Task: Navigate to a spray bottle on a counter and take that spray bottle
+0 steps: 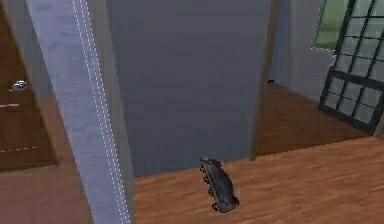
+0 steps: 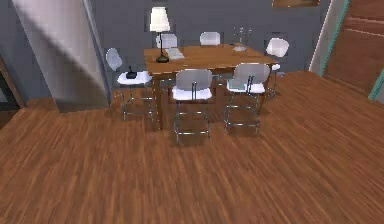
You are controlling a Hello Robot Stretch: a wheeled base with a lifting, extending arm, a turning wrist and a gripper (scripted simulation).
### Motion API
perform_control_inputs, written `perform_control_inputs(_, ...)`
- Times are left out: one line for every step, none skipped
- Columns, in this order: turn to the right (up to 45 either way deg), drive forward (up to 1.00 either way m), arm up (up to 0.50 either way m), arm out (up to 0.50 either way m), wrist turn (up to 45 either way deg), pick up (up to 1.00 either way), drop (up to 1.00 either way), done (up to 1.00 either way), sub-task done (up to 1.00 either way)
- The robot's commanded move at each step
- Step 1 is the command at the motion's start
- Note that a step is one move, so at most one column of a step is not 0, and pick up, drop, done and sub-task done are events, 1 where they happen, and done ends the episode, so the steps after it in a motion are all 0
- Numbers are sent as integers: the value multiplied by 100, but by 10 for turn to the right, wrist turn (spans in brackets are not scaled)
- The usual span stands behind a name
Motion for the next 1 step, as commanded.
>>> perform_control_inputs(0,30,0,0,0,0,0,0,0)
